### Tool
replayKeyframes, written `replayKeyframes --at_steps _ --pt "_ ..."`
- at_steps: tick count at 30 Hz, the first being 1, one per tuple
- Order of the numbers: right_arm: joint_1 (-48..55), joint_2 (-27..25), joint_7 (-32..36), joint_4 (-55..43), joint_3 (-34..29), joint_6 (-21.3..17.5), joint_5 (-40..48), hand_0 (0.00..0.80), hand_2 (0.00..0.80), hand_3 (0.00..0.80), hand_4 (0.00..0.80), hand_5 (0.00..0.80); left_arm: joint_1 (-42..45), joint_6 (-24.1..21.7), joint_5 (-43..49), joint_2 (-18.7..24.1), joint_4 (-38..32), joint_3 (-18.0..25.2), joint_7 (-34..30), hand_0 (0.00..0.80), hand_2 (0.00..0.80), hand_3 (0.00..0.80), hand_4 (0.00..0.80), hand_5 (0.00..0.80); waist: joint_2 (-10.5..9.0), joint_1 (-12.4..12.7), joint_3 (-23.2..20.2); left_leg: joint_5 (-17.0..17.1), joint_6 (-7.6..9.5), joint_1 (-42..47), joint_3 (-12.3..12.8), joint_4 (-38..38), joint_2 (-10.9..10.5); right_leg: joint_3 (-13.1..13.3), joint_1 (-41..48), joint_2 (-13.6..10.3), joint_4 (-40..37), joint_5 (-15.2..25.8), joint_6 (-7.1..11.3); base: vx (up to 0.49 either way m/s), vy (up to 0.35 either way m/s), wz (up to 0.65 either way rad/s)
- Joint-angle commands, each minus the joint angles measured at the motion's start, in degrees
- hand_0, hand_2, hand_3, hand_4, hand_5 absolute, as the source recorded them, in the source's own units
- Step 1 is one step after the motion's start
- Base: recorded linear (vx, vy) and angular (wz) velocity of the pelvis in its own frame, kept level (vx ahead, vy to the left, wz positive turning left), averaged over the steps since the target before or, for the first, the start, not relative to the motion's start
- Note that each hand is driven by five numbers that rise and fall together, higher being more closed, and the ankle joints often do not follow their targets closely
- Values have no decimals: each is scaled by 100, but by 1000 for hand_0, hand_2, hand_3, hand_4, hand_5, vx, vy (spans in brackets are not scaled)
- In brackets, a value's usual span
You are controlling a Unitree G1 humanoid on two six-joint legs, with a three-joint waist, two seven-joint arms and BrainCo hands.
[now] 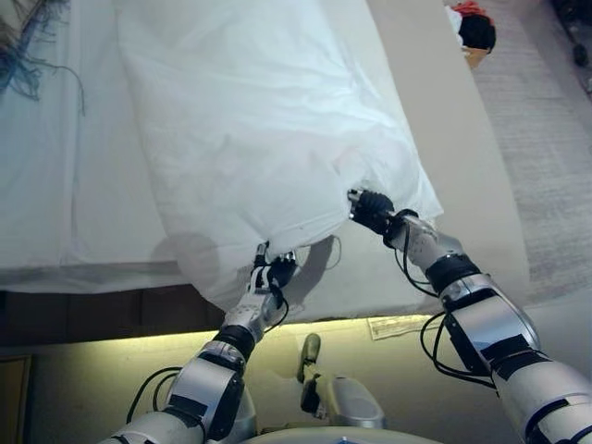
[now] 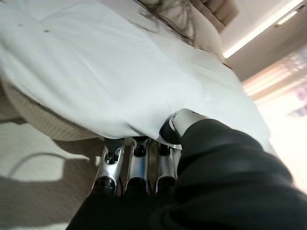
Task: Make the bed neatly
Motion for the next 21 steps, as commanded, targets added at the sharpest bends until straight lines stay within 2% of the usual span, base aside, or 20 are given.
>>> replayKeyframes --at_steps 1,5,7,8,9,12,14,15,18,20,21 --pt "-487 -1036 120 268 -318 -515 45 800 800 800 800 800 -108 -172 -319 1403 774 951 -407 800 800 800 800 800 -165 206 64 107 13 -166 -148 -170 65 -92 3 -377 626 -438 561 -72 99 25" --pt "-522 -1180 226 563 -297 -600 -106 800 800 800 800 800 -332 3 -319 1995 1057 1233 -531 800 800 800 800 800 -97 253 299 95 -11 -402 -186 -17 48 -126 -204 -394 734 -481 526 -107 137 10" --pt "-541 -1296 70 718 -305 -601 -273 800 800 800 800 800 -462 0 -319 2223 1082 1329 -538 800 800 800 800 800 -61 267 448 74 -16 -648 -221 218 26 -135 -376 -428 833 -481 508 -168 173 11" --pt "-564 -1351 -42 807 -313 -628 -279 238 238 238 238 238 -536 31 -319 2342 1070 1353 -511 800 800 800 800 800 -37 282 536 58 -13 -795 -246 345 6 -137 -481 -451 897 -480 504 -201 175 11" --pt "-586 -1411 -182 917 -347 -597 -229 0 0 0 0 0 -603 11 -319 2460 1046 1373 -488 800 800 800 800 800 1 301 627 32 -4 -935 -275 487 -23 -141 -590 -483 980 -486 501 -220 188 12" --pt "-631 -1520 -189 1187 -484 -439 -231 0 0 0 0 0 -819 1 -318 2737 979 1425 -395 800 800 800 800 800 120 313 868 -85 40 -1366 -323 930 -173 -110 -971 -601 1228 -497 514 -234 236 5" --pt "-605 -1551 -49 1360 -504 -191 -287 0 0 0 0 0 -956 22 -294 2876 1000 1469 -334 800 800 800 800 800 216 299 989 -176 98 -1604 -311 1171 -295 -56 -1224 -729 1373 -478 557 -200 305 2" --pt "-530 -1570 120 1466 -492 67 -382 0 0 0 0 0 -975 25 -273 2939 1018 1487 -296 800 800 800 800 800 287 271 991 -220 137 -1727 -298 1248 -365 7 -1389 -806 1431 -447 603 -167 346 3" --pt "-321 -1621 708 1812 -458 531 -650 0 0 0 0 0 -992 105 -274 3110 1124 1560 -268 800 800 800 800 800 475 230 991 -286 286 -1954 -204 1292 -540 226 -1804 -1064 1574 -322 781 -162 359 -1" --pt "-107 -1580 1087 2001 -498 818 -853 0 0 0 0 0 -921 142 -280 3176 1186 1629 -336 800 800 800 800 800 605 221 991 -316 366 -2121 -147 1359 -585 381 -2115 -1067 1966 -392 764 -189 336 -8" --pt "44 -1552 1199 2091 -504 875 -945 0 0 0 0 0 -882 164 -289 3208 1209 1672 -353 800 800 800 800 800 685 235 991 -307 417 -2247 -115 1449 -562 386 -2335 -1000 2470 -606 717 -221 364 -7"
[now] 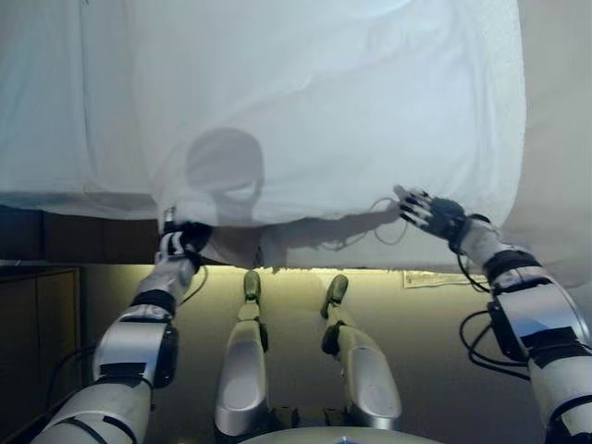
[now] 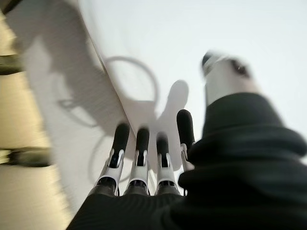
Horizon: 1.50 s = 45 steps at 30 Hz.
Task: Make the bed neatly
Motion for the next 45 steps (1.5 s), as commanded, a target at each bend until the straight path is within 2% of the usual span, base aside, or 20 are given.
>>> replayKeyframes --at_steps 1,3,5,8,10,12,13,14,16,18,19,20,22,26,28,31,33,36,39,45 --pt "237 -53 588 259 20 389 -346 0 0 0 0 0 -13 -206 -359 520 253 594 -201 800 800 800 800 800 342 173 -10 -342 185 -744 139 853 -109 283 -889 -414 2232 -907 578 -197 323 -10" --pt "438 -19 511 224 8 364 -68 0 0 0 0 0 61 -227 -367 568 233 651 -231 800 800 800 800 800 448 230 -10 -299 175 -819 191 942 -35 99 -1079 -215 3389 -1612 369 -170 272 -17" --pt "730 -13 474 148 -200 199 -16 0 0 0 0 0 296 -179 -249 562 162 756 -413 800 800 800 800 800 433 214 -10 -277 96 -823 182 893 -108 106 -1155 50 3961 -1925 329 -180 174 -22" --pt "1015 15 464 98 -488 -118 -143 0 0 0 0 0 477 -143 -73 498 33 809 -639 800 800 800 800 800 429 165 -10 -157 -25 -897 111 779 -202 302 -1174 284 3598 -1979 258 -223 68 -3" --pt "1132 -42 487 82 -541 -341 -118 0 0 0 0 0 437 -214 -193 485 -44 760 -646 800 800 800 800 800 485 102 -11 -63 -218 -1033 212 750 -171 293 -1026 385 3243 -2134 155 -271 78 11" --pt "1089 -52 326 17 -512 -369 -71 0 0 0 0 0 480 -335 -238 397 -276 772 -566 800 800 800 800 800 492 69 -10 -129 -303 -1475 377 1284 -42 209 -1146 353 3278 -2224 4 -342 84 -5" --pt "1077 -67 299 10 -488 -328 -7 0 0 0 0 0 448 -366 -169 411 -374 754 -470 800 800 800 800 800 440 17 -10 -292 -293 -1635 458 1792 87 174 -1175 279 3256 -2242 -90 -284 28 -12" --pt "1114 -87 348 30 -485 -291 63 0 0 0 0 0 392 -377 -95 474 -390 745 -396 800 800 800 800 800 328 -82 -10 -718 -271 -1596 444 2372 269 206 -1126 134 3298 -2365 -145 -268 38 -13" --pt "1209 -124 545 141 -568 -268 33 0 0 0 0 0 322 -411 -31 666 -340 806 -227 800 800 800 800 800 225 -192 -10 -1196 -166 -1546 286 3003 534 271 -1213 5 3562 -2431 -232 -212 116 5" --pt "1398 -219 716 229 -739 -271 -96 0 0 0 0 0 404 -393 43 858 -282 980 -99 800 800 800 800 800 121 -336 -12 -1295 -138 -1192 139 3116 927 418 -1240 -122 3778 -2441 -268 -185 267 18" --pt "1519 -261 784 266 -829 -319 -166 0 0 0 0 0 537 -359 99 889 -258 1081 -135 800 800 800 800 800 75 -385 -47 -1199 -185 -946 78 2951 1101 488 -1232 -156 3812 -2440 -271 -111 403 23" --pt "1704 -289 831 301 -932 -413 -172 0 0 0 0 0 739 -293 126 909 -229 1192 -243 800 800 800 800 800 41 -431 -169 -1026 -255 -663 -18 2688 1266 575 -1227 -206 3792 -2419 -253 -77 442 22" --pt "1883 -352 824 270 -1077 -451 -221 0 0 0 0 0 1060 -183 138 844 -228 1348 -446 800 800 800 800 800 73 -456 -326 -663 -366 -326 -94 2242 1418 679 -1181 -328 3679 -2363 -196 -121 478 11" --pt "1692 -770 723 248 -1242 -360 -267 0 0 0 0 0 1437 30 84 695 -177 1490 -735 800 800 800 800 800 382 -461 -466 115 -669 21 -97 1606 1702 739 -1140 -755 3462 -2238 -65 -200 568 -3" --pt "1376 -1054 630 224 -1194 -264 -328 0 0 0 0 0 1453 141 22 679 -105 1478 -747 800 800 800 800 800 535 -516 -490 219 -725 156 -110 1393 1728 893 -1294 -1035 3454 -2113 57 -208 607 16" --pt "978 -1340 595 253 -1089 -162 -393 0 0 0 0 0 1229 389 10 807 -40 1362 -763 800 800 800 800 800 730 -668 -490 110 -785 168 108 1405 1671 1212 -1484 -1370 3419 -1933 261 -186 459 13" --pt "900 -1429 627 314 -1052 -158 -367 0 0 0 0 0 1007 559 30 956 8 1238 -737 800 800 800 800 800 818 -720 -444 -77 -791 21 128 1568 1587 1387 -1553 -1484 3307 -1767 399 -214 227 19" --pt "955 -1425 764 315 -1058 -209 -275 0 0 0 0 0 752 657 -59 1253 77 1117 -551 800 800 800 800 800 863 -747 -396 -242 -754 -225 159 1822 1519 1441 -1581 -1582 3018 -1404 529 -195 119 25" --pt "1109 -1353 879 259 -1088 -244 -136 0 0 0 0 0 557 835 69 1729 235 1029 -371 800 800 800 800 800 821 -718 -356 -622 -725 -373 158 2083 1458 1430 -1469 -1701 2676 -1105 751 -144 50 1" --pt "1091 -1256 1017 323 -982 -345 127 0 0 0 0 0 85 1062 -14 2321 653 734 -351 800 800 800 800 800 655 -628 -361 -1150 -653 -688 96 2466 1382 1348 -1279 -1834 2241 -756 944 -136 38 10"
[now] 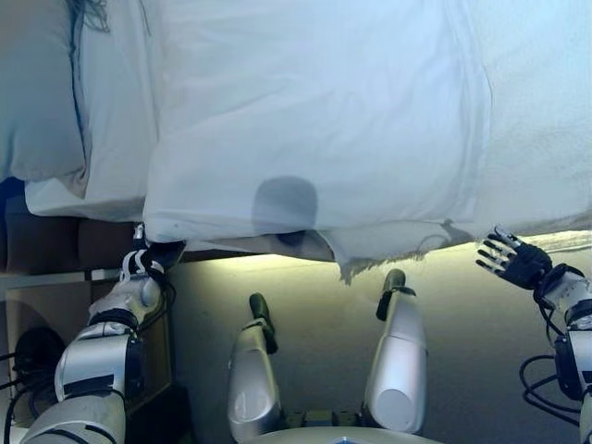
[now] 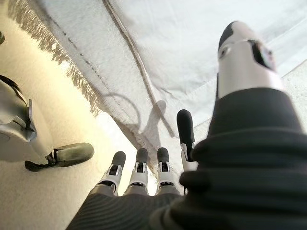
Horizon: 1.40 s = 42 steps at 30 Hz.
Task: Make the bed neatly
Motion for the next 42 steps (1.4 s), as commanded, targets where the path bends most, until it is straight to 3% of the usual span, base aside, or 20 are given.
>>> replayKeyframes --at_steps 1,8,16,23,24,26,27,29,30,33,38,42 --pt "-92 103 143 268 122 -182 341 0 0 0 0 0 -157 -492 -465 1809 339 260 -174 800 800 800 800 800 -355 141 -109 -753 257 -275 -235 1046 172 519 625 -552 -1275 600 582 -116 32 9" --pt "-320 179 17 215 263 -176 466 0 0 0 0 0 -229 -531 -550 1964 571 297 42 800 800 800 800 800 -470 283 -63 -911 278 -529 -372 1352 88 423 700 -630 -1473 836 669 -94 29 3" --pt "-607 438 -331 124 356 -56 737 0 0 0 0 0 -78 -375 -346 1603 572 353 -138 800 800 800 800 800 -545 417 -62 -1016 272 -641 -409 1539 -81 420 803 -693 -1697 1109 734 -27 19 1" --pt "-749 725 -456 97 497 -103 833 0 0 0 0 0 6 -254 -157 1257 513 208 -294 800 800 800 800 800 -413 397 -122 -1059 433 -488 -258 1282 -517 548 1063 -897 -2661 1639 718 41 130 1" --pt "-726 783 -453 88 510 -125 842 0 0 0 0 0 34 -279 -197 1209 496 203 -226 800 800 800 800 800 -393 378 -140 -1033 462 -450 -267 1208 -578 591 1087 -864 -2687 1661 696 51 211 1" --pt "-617 944 -466 32 570 -156 843 0 0 0 0 0 109 -353 -230 1117 462 199 -118 800 800 800 800 800 -343 388 -149 -882 604 -333 -300 966 -699 551 1057 -435 -1861 1110 567 22 266 10" --pt "-563 1014 -447 8 588 -110 799 0 0 0 0 0 155 -440 -216 1067 445 231 -79 800 800 800 800 800 -336 425 -161 -752 653 -279 -263 837 -699 373 980 -112 -1198 593 501 18 211 20" --pt "-489 1071 -391 6 594 -38 670 0 0 0 0 0 276 -635 -215 938 324 295 -33 800 800 800 800 800 -340 491 -178 -620 666 -128 -185 654 -664 61 838 210 -270 -120 327 61 137 6" --pt "-443 1099 -402 41 601 -34 647 0 0 0 0 0 345 -734 -201 852 261 303 -93 800 800 800 800 800 -386 504 -196 -615 667 -68 -128 605 -681 -61 835 337 -181 -291 251 105 37 -18" --pt "-51 1159 -446 150 477 -237 702 0 0 0 0 0 503 -806 -104 697 112 247 -248 800 800 800 800 800 -454 502 -250 -436 740 45 -342 261 -801 99 1024 556 -546 -170 212 100 -89 -1" --pt "29 1085 -417 346 343 -355 713 0 0 0 0 0 409 -664 92 771 154 398 -100 800 800 800 800 800 -489 542 -237 -154 761 97 -196 -196 -849 -152 1217 683 -1078 -2 167 0 -5 20" --pt "-84 1054 -523 352 380 -386 818 0 0 0 0 0 66 -622 227 840 237 264 194 800 800 800 800 800 -523 534 -148 -228 815 -133 -167 0 -875 -198 1026 630 -972 6 117 -48 55 12"
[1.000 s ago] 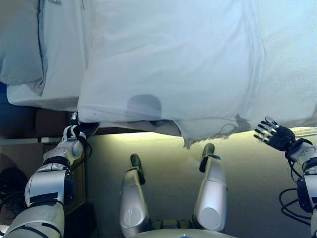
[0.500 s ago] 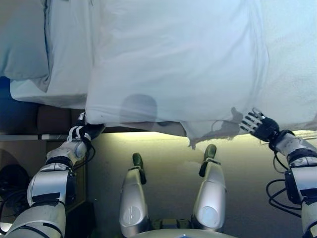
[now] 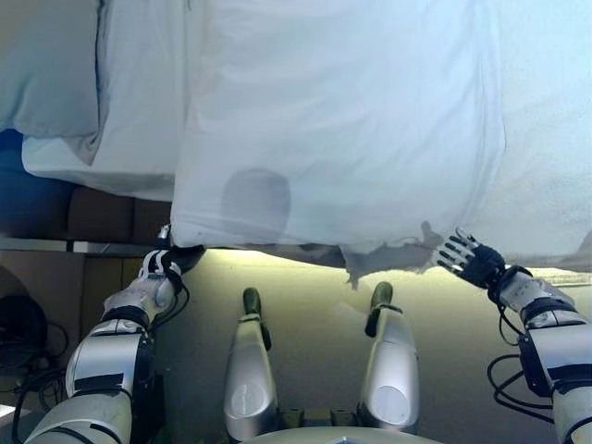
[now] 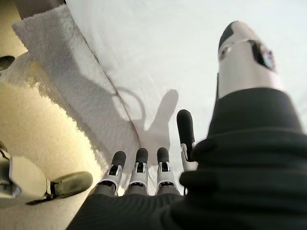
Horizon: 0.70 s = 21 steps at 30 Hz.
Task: Make the bed neatly
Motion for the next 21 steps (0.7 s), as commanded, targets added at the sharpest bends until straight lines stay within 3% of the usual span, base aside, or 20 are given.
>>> replayKeyframes --at_steps 1,14,21 --pt "-1 127 -63 274 -48 -116 174 0 0 0 0 0 30 -763 -200 1209 431 495 111 800 800 800 800 800 -240 212 -247 -163 707 -278 442 156 -601 100 -86 292 56 -213 -175 -52 115 24" --pt "-84 -146 -28 252 49 -63 54 0 0 0 0 0 33 -884 -356 1440 449 591 141 800 800 800 800 800 -166 183 -103 -424 856 -595 691 654 -715 336 -439 66 226 -21 -97 -31 176 6" --pt "-99 -360 55 162 81 -75 11 0 0 0 0 0 -163 -830 -349 1852 406 563 119 800 800 800 800 800 -174 209 -85 -480 902 -608 782 698 -742 361 -406 -35 45 190 -62 -28 132 0"
